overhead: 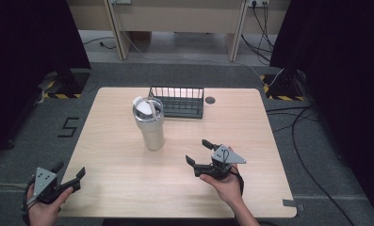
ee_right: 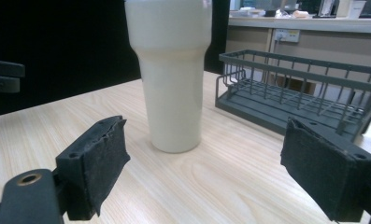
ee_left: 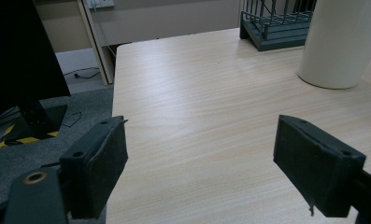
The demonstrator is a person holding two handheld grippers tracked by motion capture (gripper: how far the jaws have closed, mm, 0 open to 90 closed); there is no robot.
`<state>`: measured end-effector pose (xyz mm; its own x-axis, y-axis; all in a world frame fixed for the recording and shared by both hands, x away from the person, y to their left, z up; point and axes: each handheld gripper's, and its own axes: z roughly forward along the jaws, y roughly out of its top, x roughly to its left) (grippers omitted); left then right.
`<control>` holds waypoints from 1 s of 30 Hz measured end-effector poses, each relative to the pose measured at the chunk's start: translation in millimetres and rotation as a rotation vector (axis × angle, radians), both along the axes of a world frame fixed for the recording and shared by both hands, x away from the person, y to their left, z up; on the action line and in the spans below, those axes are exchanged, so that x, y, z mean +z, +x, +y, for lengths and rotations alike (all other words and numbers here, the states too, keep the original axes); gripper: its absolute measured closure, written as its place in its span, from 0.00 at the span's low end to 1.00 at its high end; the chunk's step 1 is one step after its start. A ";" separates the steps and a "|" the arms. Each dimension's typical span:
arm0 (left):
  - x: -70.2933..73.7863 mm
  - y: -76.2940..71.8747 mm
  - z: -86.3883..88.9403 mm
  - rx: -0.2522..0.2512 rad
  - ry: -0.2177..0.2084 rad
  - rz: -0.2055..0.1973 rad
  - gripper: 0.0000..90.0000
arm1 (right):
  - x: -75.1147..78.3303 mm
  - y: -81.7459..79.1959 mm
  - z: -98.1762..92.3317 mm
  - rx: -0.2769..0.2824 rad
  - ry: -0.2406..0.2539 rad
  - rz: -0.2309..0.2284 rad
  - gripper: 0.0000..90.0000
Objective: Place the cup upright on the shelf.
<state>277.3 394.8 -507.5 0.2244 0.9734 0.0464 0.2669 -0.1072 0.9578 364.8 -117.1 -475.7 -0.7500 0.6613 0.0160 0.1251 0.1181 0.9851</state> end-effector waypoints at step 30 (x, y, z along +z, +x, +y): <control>-0.2 -0.8 -0.5 -0.010 -0.001 -0.004 0.19 | 13.9 34.9 59.8 0.086 -0.001 -0.032 0.16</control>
